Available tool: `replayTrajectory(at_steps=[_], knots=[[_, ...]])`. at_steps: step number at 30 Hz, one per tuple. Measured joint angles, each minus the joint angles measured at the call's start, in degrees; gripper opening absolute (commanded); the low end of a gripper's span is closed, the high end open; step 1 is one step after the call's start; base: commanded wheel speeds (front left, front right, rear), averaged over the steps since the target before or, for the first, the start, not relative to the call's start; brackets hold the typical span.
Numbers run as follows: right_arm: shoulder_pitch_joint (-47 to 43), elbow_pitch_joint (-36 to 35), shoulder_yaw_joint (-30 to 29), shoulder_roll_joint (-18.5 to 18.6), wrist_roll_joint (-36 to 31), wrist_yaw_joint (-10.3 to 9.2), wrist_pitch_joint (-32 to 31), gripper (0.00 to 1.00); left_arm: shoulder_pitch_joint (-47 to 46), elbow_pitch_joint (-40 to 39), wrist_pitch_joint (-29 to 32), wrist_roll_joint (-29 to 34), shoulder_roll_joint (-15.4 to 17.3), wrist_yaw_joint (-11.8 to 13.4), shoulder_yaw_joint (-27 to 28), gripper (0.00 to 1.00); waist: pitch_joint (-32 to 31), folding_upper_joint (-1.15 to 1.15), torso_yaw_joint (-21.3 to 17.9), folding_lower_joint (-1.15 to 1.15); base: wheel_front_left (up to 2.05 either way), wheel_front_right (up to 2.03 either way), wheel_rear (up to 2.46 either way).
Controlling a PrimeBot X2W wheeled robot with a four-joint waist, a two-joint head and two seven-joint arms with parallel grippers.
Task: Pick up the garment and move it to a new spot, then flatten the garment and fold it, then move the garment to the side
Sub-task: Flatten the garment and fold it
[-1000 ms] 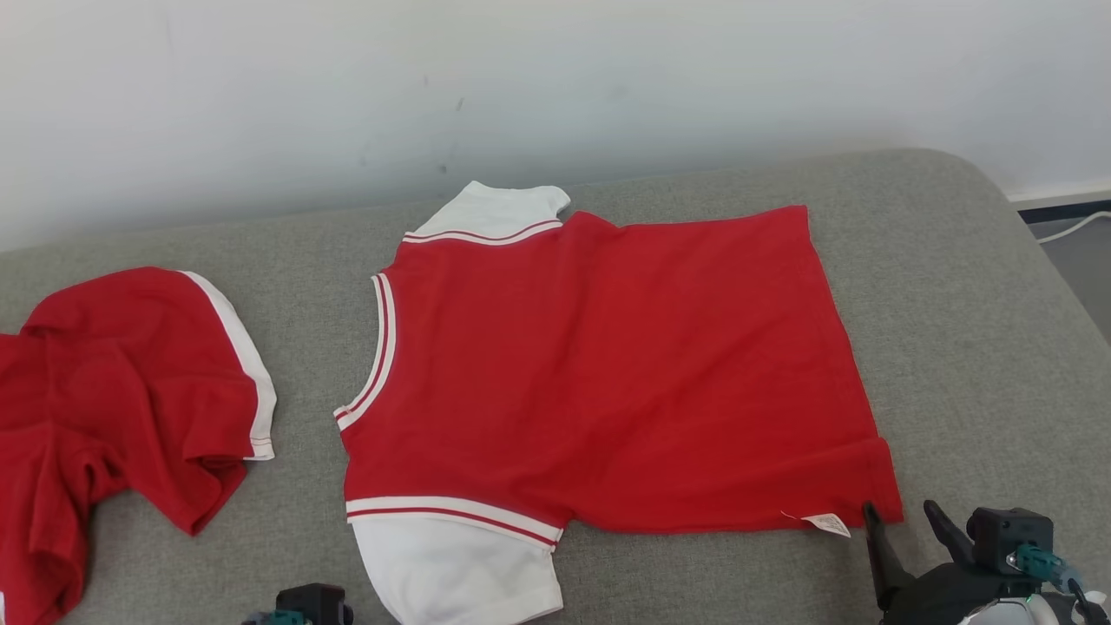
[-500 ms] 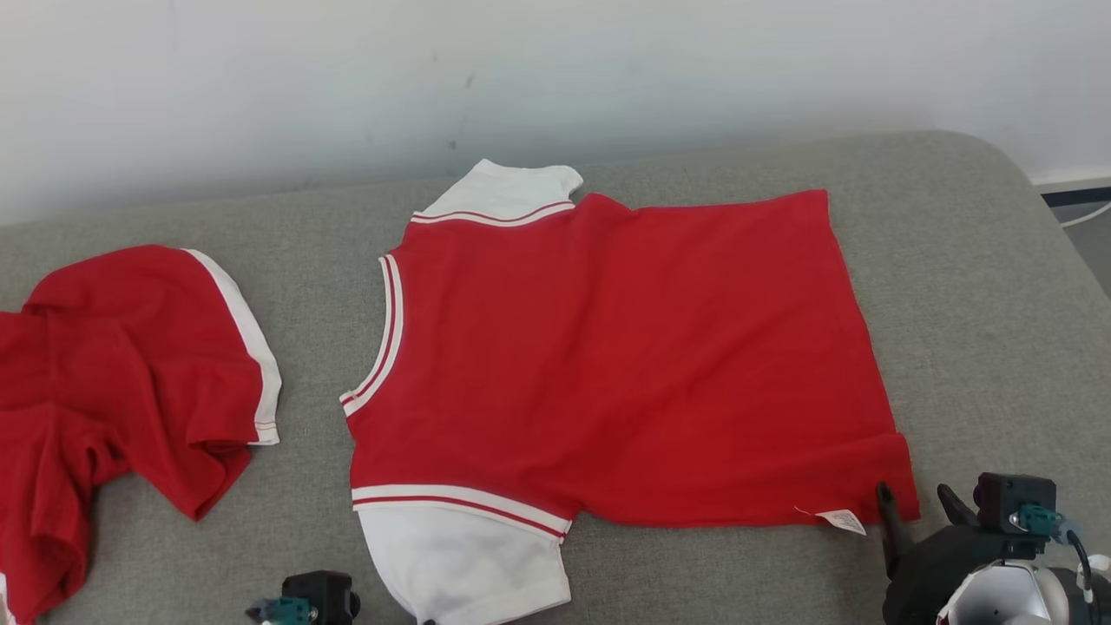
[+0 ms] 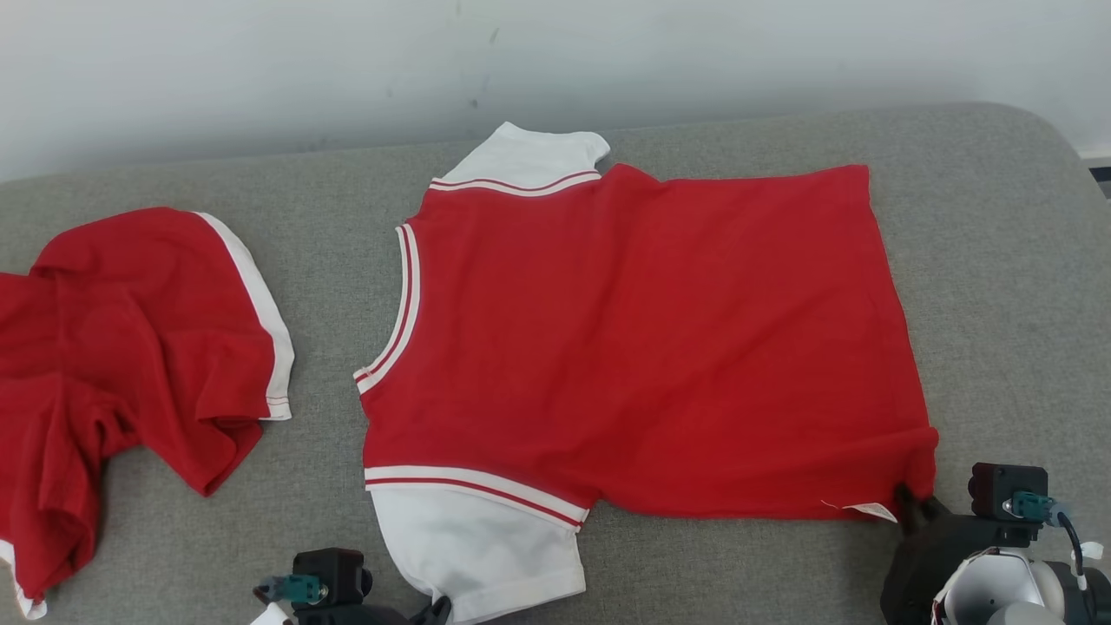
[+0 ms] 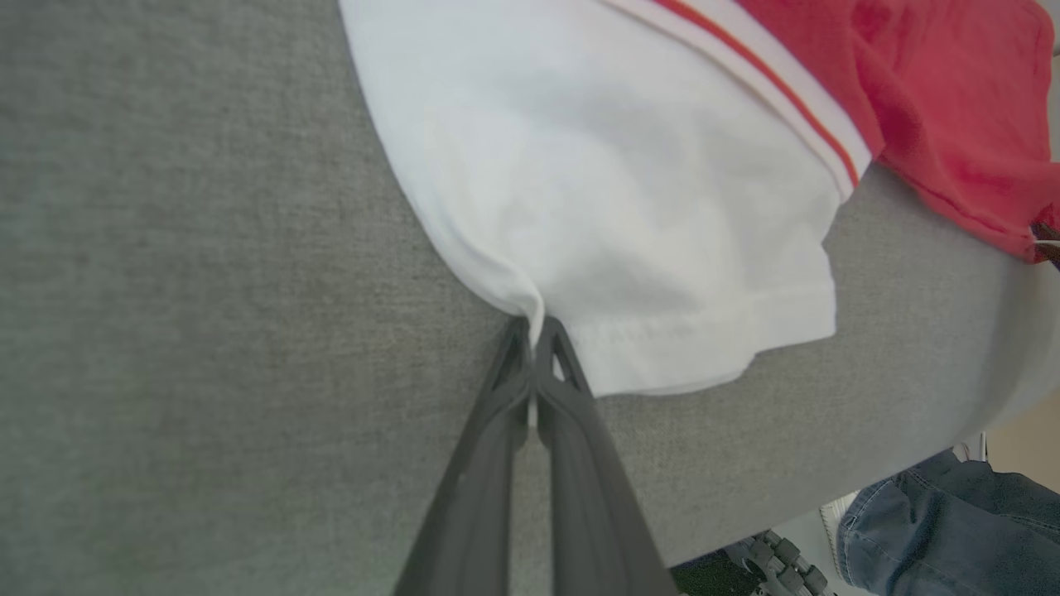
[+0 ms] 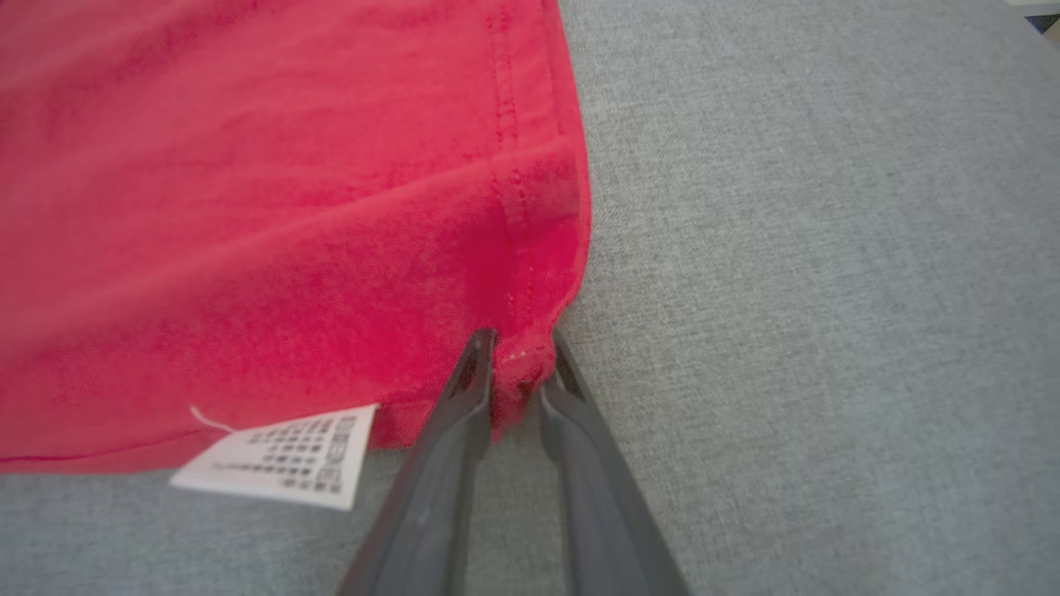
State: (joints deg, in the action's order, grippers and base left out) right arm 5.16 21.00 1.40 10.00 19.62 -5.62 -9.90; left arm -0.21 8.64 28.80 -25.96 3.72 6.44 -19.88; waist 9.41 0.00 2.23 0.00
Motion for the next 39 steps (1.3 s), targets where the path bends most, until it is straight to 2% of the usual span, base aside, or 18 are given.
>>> replayTrajectory(at_steps=[1,2,10,15,28,33,36,39], knots=[[0.26,0.09,0.02,-0.04,0.0,0.0,0.0,0.07,-0.01,-0.03,0.0,0.0,-0.03,-0.01,0.0,0.0,0.07,0.0,0.07,0.0,0.0,0.0,0.0],[0.34,0.29,0.21,-0.1,0.0,0.0,0.08,0.0,-0.01,-0.03,0.0,0.0,-0.05,-0.2,0.01,0.0,0.1,0.0,0.12,0.0,0.0,0.0,0.0],[-1.12,-0.68,-0.18,0.18,0.32,0.09,0.31,0.0,0.91,-1.79,0.08,-0.91,0.14,-0.22,1.03,0.0,-0.6,0.0,0.13,0.0,0.0,0.0,0.0],[-4.3,-1.92,-0.91,1.36,1.05,0.71,-0.76,0.0,6.08,-5.55,1.0,-2.18,2.79,-0.48,2.47,0.0,-1.28,0.0,-0.07,0.0,0.0,0.0,0.0],[-9.84,-6.36,-3.94,2.65,3.07,0.57,-2.37,0.0,19.14,-18.91,6.36,-8.96,6.03,-3.52,2.02,0.0,-2.83,0.0,-0.41,0.0,0.0,0.0,0.0],[-11.32,-10.32,-5.68,2.83,5.16,0.7,-2.41,0.0,19.18,-24.69,5.66,-14.75,3.9,-5.04,4.48,0.0,-3.26,0.0,0.06,0.0,0.0,0.0,0.0],[-11.43,-13.56,-5.75,3.11,5.97,1.59,-3.07,0.0,17.63,-26.75,4.94,-16.89,3.01,-5.0,6.04,0.0,-3.51,0.0,0.22,-0.01,0.0,0.0,0.0],[-11.4,-15.83,-5.82,4.77,5.97,1.68,-4.19,0.0,14.23,-27.58,4.11,-18.31,2.13,-4.49,8.15,0.0,-3.6,0.0,0.26,0.0,0.0,0.0,0.0]])
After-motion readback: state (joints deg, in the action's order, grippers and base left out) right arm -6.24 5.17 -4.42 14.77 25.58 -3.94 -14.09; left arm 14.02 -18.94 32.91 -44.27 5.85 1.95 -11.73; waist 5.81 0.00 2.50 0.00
